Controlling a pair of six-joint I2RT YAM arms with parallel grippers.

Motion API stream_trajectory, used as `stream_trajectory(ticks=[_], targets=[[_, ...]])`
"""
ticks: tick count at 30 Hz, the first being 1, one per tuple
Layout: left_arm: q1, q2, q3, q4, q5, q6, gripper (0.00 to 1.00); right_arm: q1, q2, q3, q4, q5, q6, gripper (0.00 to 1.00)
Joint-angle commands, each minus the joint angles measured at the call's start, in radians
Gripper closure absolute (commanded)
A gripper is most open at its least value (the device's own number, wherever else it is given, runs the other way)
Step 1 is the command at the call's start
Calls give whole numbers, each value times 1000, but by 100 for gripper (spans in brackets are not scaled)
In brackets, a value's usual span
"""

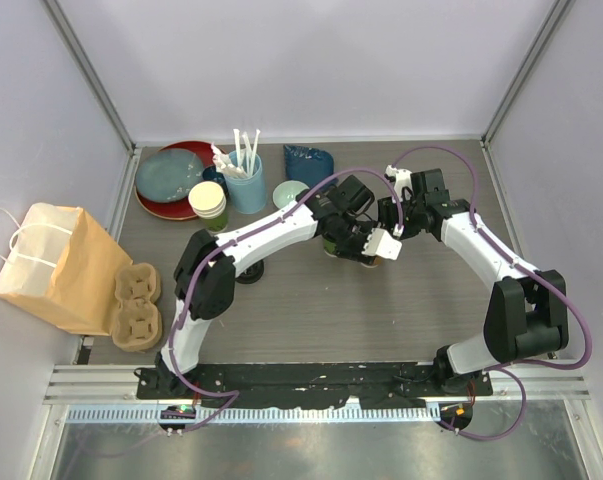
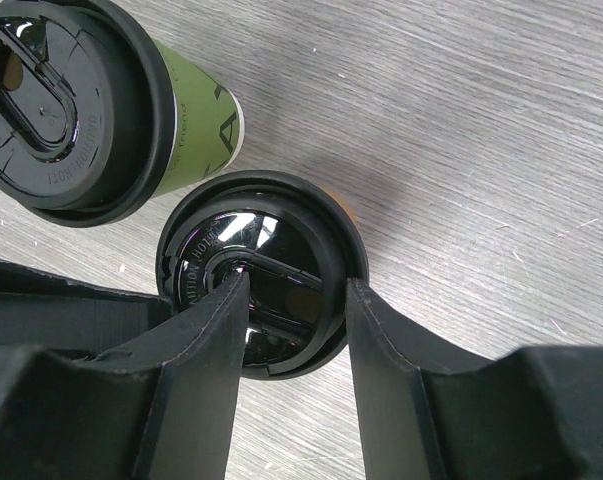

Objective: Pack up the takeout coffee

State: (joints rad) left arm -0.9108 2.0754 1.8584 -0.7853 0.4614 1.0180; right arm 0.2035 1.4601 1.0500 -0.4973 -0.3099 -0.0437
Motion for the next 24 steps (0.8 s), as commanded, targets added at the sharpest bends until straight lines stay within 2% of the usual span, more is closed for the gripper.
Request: stream_trajectory(ticks=[1,8,17,24], targets=[[-3,14,-10,40,-1,19,50,-1,16,12,5,-17,-7,52],[-5,26,-45,63,0,13,52,-1,23,5,3,-20,-1,55],[-3,0,-169,99,8,13,73,-6,2,-57,58,-17,41,65],[-3,0,-243,170,-36,8,78,-10,2,-77,77,-9,77,69]])
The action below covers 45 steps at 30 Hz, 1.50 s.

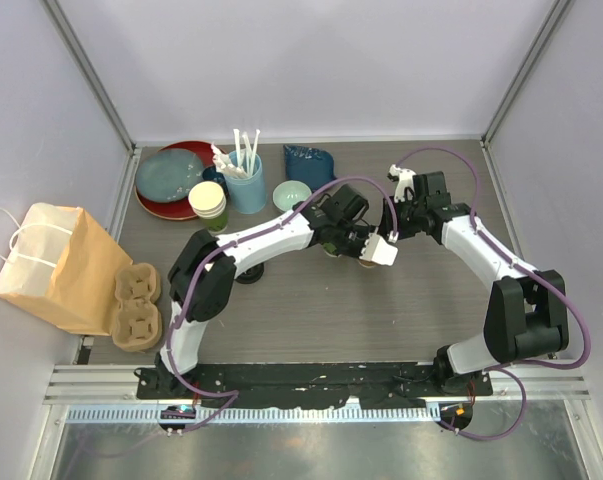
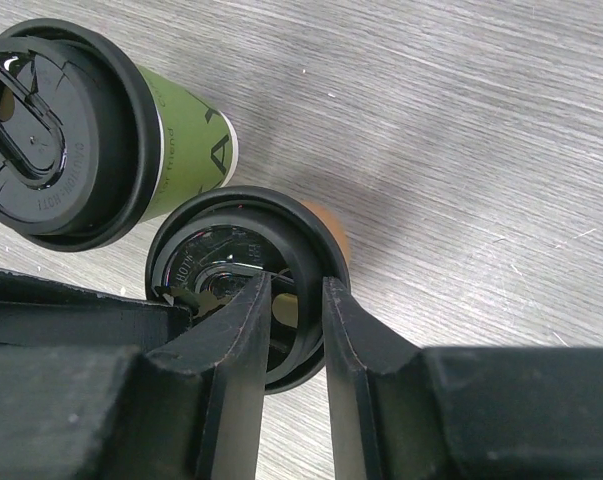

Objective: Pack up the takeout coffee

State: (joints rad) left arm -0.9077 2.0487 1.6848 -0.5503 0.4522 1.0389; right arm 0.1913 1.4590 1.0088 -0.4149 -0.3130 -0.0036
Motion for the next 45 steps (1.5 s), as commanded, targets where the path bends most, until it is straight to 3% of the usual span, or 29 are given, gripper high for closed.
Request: stream_trajectory(ticks=[1,7,15,21,28,34,39,45], targets=[[-7,27,-77,-63,-29,-13,78,0,1,-39,-5,-5,39,70],[-7,24,-86,-60,-33,-22,78,-7,-9,-47,-5,-1,42,71],[-5,5,162,-151,-21,-212,70,-4,-28,-4,-12,6,37,71],[6,2,245,-188,-30,-270,62,-4,-43,10,-30,17,24,70],[29,-4,323,-235,-4,-347,56,-6,-65,39,-42,31,14,56],[55,-31,355,-264,-24,-425,53,-4,-66,82,-59,35,8,51],[72,-67,360,-295,-43,-494,50,-1,-66,102,-79,35,7,51],[118,-122,346,-347,-84,-569,48,4,-39,94,-108,74,7,60]])
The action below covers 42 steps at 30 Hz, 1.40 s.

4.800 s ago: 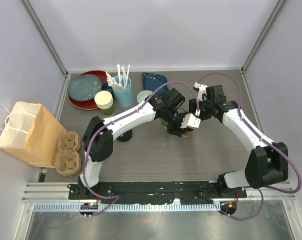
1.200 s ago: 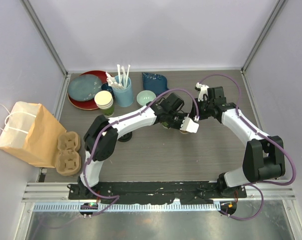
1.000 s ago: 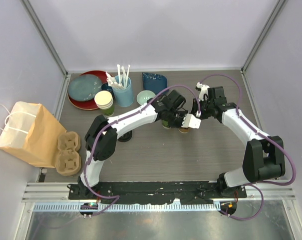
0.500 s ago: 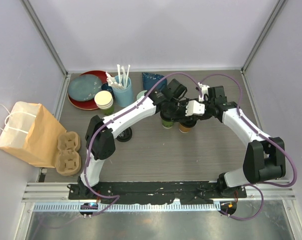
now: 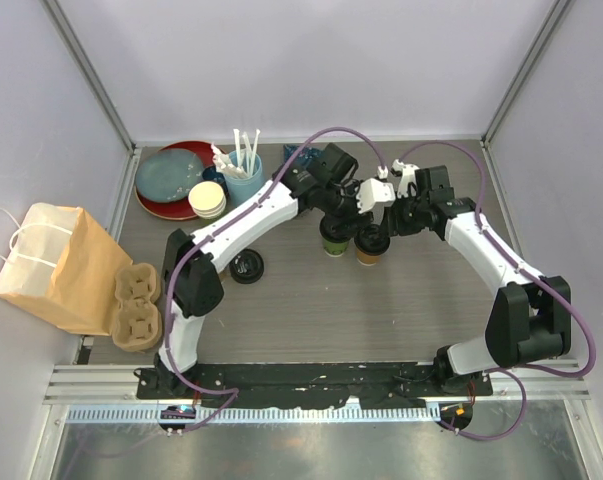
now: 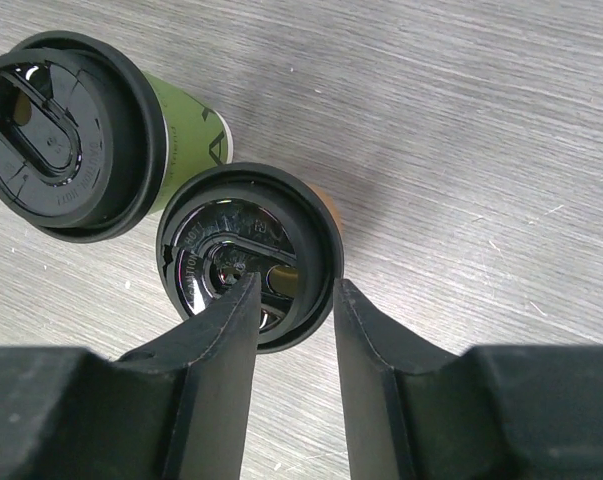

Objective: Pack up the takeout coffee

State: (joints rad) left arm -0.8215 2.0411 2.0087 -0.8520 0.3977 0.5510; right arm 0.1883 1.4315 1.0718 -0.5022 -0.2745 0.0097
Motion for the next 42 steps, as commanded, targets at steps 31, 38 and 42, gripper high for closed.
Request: stream_trajectory(ticks=[31,38,42], targets=[[329,-433,-334,-25,-68,-112,45,45,86,160,-21,239,-7,90],[380,-466,-355,-42,-102,-99,45,45,168,247,-53,388,-71,91],[420,-492,-380,-64,-102,-99,44,45,202,254,-65,396,-80,91]])
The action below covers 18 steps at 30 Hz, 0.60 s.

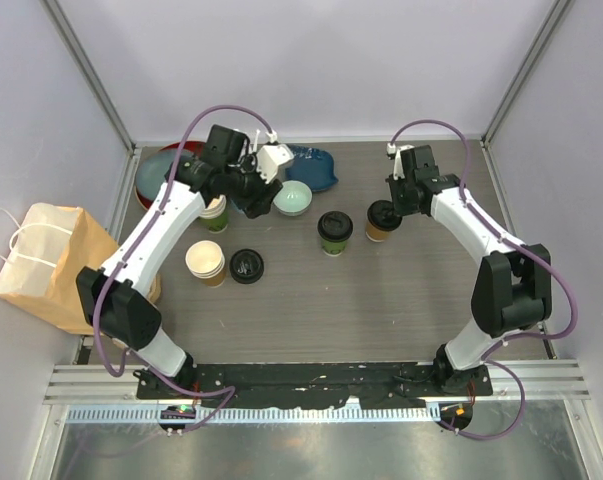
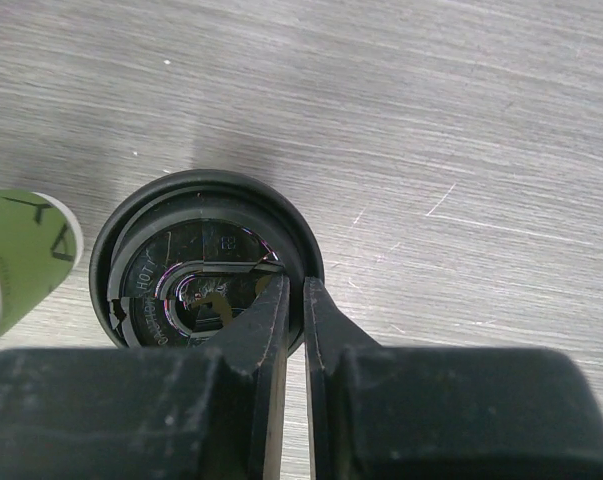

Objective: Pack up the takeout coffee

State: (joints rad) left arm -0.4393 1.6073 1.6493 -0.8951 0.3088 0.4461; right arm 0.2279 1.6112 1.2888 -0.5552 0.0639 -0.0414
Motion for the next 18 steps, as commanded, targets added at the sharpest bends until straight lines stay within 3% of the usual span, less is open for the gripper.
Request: stream_trajectory(ticks=[1,6,9,13,18], targets=[[43,-64,-26,-22,-13,5,44,5,33,35,-15,59,-29,91],[86,-80,-36,-45,-23,-3,39,5,52,29,-18,54,-32,90],[114,-83,-28,-68,-27,-20,36,10,50,33,-18,54,-34,80],[162,-95,-19,-97,-45,-35,33,8,29,43,-25,50,-34,57],[258,-136,-13,-152,-85,-49,31,19,-28,67,-38,40,-32,43]])
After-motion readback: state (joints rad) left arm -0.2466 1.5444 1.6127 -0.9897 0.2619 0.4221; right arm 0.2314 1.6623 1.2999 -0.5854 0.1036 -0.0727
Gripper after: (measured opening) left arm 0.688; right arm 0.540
